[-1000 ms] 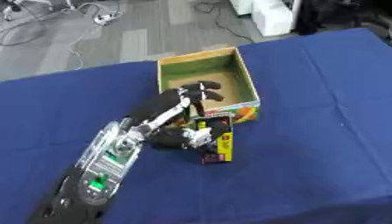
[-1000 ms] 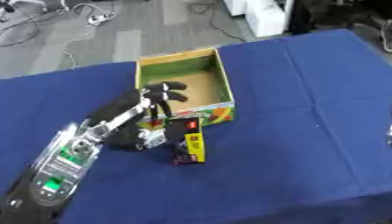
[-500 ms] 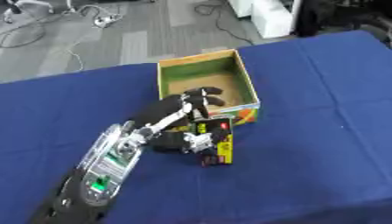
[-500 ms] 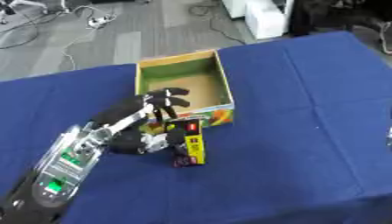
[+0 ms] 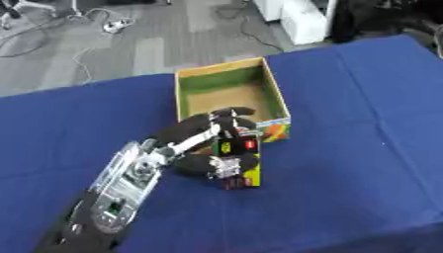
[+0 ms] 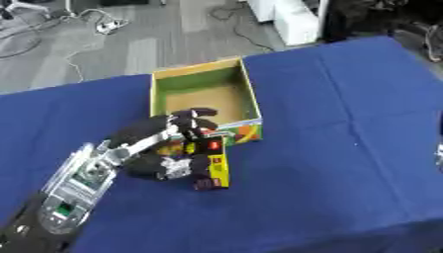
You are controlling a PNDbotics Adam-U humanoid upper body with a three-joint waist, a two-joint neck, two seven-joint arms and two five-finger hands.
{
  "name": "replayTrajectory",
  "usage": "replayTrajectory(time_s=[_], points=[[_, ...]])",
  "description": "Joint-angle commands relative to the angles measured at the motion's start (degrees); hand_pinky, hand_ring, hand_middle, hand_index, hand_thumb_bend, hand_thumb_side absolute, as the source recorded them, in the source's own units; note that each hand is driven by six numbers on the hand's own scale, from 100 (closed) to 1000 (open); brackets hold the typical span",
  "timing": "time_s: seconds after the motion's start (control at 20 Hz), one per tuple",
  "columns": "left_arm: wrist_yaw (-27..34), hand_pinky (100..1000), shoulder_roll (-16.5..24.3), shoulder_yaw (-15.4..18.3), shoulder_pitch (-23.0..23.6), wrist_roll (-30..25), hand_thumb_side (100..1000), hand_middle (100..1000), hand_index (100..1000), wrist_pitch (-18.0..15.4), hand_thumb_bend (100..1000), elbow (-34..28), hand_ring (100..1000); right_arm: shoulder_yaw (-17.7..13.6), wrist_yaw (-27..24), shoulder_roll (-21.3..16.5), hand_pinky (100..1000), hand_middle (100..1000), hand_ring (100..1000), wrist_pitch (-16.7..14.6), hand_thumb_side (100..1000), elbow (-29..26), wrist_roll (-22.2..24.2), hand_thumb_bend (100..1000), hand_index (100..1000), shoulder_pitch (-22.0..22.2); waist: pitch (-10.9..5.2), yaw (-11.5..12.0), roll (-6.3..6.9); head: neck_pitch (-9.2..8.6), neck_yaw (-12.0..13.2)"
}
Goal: Pick up objects on the table and place them in the box.
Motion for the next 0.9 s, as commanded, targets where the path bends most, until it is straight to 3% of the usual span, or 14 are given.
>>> replayTrajectory(time_s=[0.05,0.9], points=[[0.30,684,1.08,-0.36,-1.04,-1.03,1000,981,926,-0.07,428,0.23,755,-0.49,0.34,-1.45,284,520,438,0.09,1000,-0.75,-0.26,100,671,-0.59,-0.48,-0.14,-0.18,-1.25,-0.01],[0.05,686,0.85,0.09,-1.86,-1.98,996,985,931,0.25,431,1.15,760,-0.57,0.63,-1.42,284,521,438,0.47,1000,-0.75,-0.58,100,670,-0.61,-0.49,-0.22,-0.12,-1.55,0.26]])
